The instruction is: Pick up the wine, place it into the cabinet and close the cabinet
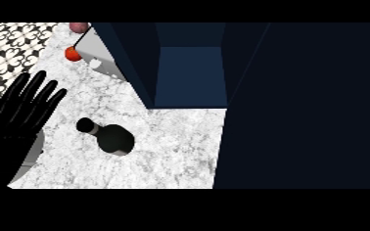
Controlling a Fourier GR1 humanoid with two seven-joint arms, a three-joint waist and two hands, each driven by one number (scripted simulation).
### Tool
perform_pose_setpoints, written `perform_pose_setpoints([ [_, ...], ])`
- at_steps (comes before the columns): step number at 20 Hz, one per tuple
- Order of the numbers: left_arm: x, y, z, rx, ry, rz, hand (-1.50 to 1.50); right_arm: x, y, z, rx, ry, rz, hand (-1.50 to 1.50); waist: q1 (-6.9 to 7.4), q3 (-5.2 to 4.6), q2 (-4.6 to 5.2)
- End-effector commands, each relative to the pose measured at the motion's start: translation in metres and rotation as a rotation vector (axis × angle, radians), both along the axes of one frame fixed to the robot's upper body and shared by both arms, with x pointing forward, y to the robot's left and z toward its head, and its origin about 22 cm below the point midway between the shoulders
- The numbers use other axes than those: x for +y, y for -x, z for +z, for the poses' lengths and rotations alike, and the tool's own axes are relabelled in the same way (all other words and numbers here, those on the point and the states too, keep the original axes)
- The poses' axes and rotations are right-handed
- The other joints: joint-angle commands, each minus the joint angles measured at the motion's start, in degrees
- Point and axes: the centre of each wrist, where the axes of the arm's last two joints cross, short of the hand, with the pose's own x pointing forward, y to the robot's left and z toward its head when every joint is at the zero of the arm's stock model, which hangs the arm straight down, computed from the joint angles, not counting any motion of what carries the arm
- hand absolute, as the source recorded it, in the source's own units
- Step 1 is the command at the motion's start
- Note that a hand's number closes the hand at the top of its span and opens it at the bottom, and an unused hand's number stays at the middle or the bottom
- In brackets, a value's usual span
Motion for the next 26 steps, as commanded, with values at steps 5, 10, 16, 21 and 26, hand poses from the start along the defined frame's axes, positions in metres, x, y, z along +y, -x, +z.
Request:
perform_pose_setpoints([
  [5, 0.017, -0.008, -0.051, 0.054, -0.038, 0.026, -1.50, -0.009, 0.022, 0.006, -0.032, -0.017, 0.067, -1.50, 0.21, 0.00, 0.10],
  [10, 0.016, -0.015, -0.081, 0.092, -0.046, 0.049, -1.50, -0.015, 0.032, 0.008, -0.045, -0.029, 0.042, -1.50, -0.19, 0.03, 0.10],
  [16, 0.004, -0.015, -0.122, 0.109, -0.058, 0.016, -1.50, -0.010, 0.024, 0.009, -0.040, -0.035, 0.054, -1.50, -0.02, 0.02, 0.13],
  [21, 0.027, -0.018, -0.141, 0.117, -0.059, 0.035, -1.50, -0.008, 0.035, 0.014, -0.037, -0.026, 0.054, -1.50, -0.07, -0.01, 0.03],
  [26, 0.010, -0.009, -0.165, 0.134, -0.079, 0.013, -1.50, -0.003, 0.020, 0.020, -0.035, -0.026, 0.077, -1.50, 0.23, -0.01, 0.05],
])
